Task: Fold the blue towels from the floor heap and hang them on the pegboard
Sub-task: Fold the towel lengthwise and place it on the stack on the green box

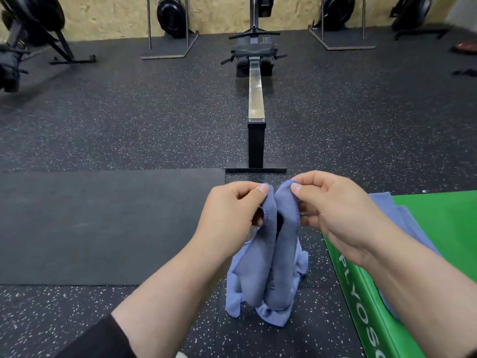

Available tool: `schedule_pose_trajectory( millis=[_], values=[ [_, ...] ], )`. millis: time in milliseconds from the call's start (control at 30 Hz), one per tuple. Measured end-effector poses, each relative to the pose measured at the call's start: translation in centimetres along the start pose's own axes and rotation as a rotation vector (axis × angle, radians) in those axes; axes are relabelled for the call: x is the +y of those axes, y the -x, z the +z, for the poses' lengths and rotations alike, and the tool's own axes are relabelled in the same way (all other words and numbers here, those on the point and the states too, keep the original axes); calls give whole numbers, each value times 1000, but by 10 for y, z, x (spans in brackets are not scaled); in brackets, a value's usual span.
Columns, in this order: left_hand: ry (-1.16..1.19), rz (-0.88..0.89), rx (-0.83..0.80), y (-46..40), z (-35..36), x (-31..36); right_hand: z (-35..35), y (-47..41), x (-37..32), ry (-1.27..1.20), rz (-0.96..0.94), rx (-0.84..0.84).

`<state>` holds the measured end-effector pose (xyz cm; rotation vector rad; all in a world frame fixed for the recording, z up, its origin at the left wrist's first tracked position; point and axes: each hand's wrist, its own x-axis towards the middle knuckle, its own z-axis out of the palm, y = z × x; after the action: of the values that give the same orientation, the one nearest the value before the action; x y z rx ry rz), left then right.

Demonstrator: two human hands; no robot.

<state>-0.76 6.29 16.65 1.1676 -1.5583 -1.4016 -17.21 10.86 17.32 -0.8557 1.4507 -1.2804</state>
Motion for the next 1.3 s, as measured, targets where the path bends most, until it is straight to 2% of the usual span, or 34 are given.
schedule_pose_trajectory(
  millis=[367, 467, 600, 700, 767, 833, 900, 967, 1033, 1100, 1167, 1300],
  values=[
    [-10, 12, 51, 3, 7, -2, 12, 4, 5, 82, -90, 27],
    [-103, 64, 1, 6, 10, 1, 14, 3, 6, 118, -132, 22],
    [-201, 71, -113, 10, 13, 7, 13, 4, 3, 27, -99, 15],
    [-190, 47, -194, 10, 8, 9, 10, 3, 4, 15, -89, 18],
    [-97, 7, -209, 10, 5, 11, 7, 1, 6, 46, -90, 50],
    [-43, -23, -164, 9, 3, 10, 5, -2, 8, 90, -103, 71],
    [-138, 35, -59, 6, 0, 6, 4, -4, 9, 139, -137, 79],
    [-302, 119, -37, 2, -7, 3, 4, -4, 5, 197, -185, 45],
    [-419, 138, -198, 1, -13, 1, 3, -2, 0, 249, -208, -34],
    [-437, 119, -326, 1, -15, 0, -1, -1, -3, 263, -206, -102],
    [-394, 98, -337, 4, -14, 0, -4, 1, -3, 306, -220, -137],
    [-421, 127, -258, 5, -11, -1, -5, 6, -6, 328, -228, -193]
  ],
)
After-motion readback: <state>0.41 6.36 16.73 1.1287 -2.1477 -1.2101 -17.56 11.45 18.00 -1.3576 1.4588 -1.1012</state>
